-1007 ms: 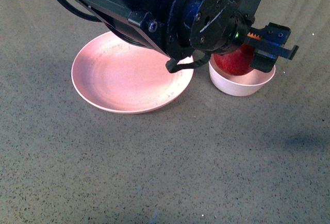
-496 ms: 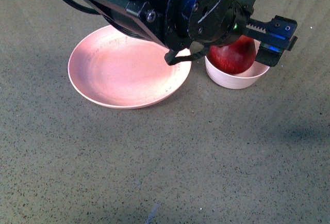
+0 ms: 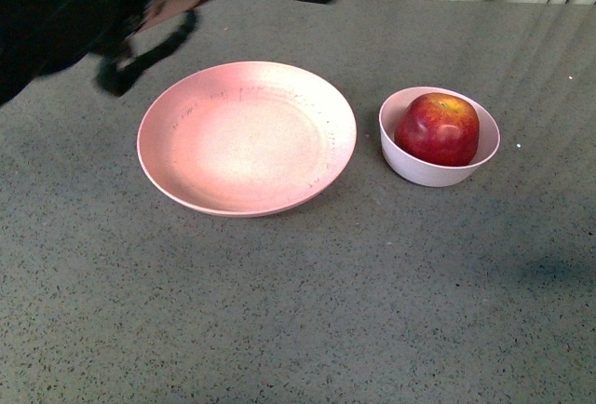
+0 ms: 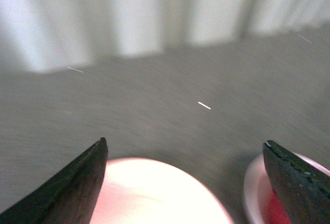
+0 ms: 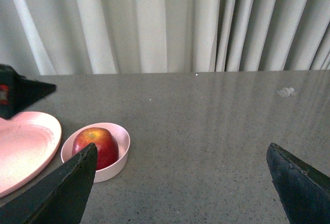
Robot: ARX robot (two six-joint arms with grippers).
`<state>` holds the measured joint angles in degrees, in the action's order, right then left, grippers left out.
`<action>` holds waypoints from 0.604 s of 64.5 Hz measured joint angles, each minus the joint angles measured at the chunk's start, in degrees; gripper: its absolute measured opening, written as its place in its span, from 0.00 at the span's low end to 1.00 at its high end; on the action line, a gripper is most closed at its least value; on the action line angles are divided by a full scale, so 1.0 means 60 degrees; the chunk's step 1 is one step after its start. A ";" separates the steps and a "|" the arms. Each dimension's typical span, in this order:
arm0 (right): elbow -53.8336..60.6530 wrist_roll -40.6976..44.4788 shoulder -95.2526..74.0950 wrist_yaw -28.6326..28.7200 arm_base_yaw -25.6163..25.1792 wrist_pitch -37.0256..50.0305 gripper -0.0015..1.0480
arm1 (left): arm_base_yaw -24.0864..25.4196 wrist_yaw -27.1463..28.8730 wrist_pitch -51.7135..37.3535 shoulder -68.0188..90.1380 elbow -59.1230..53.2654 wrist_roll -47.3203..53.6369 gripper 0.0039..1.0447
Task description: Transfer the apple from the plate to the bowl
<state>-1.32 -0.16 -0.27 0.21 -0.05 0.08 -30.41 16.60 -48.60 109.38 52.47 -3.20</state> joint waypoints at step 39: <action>0.0000 0.0000 0.0000 -0.0033 0.0000 0.0000 0.91 | 0.3235 -0.0969 -0.2295 -0.6200 -0.7249 0.0426 0.01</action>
<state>-1.32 -0.16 -0.27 0.01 -0.05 0.08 -11.00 10.79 -62.37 72.18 8.97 -0.64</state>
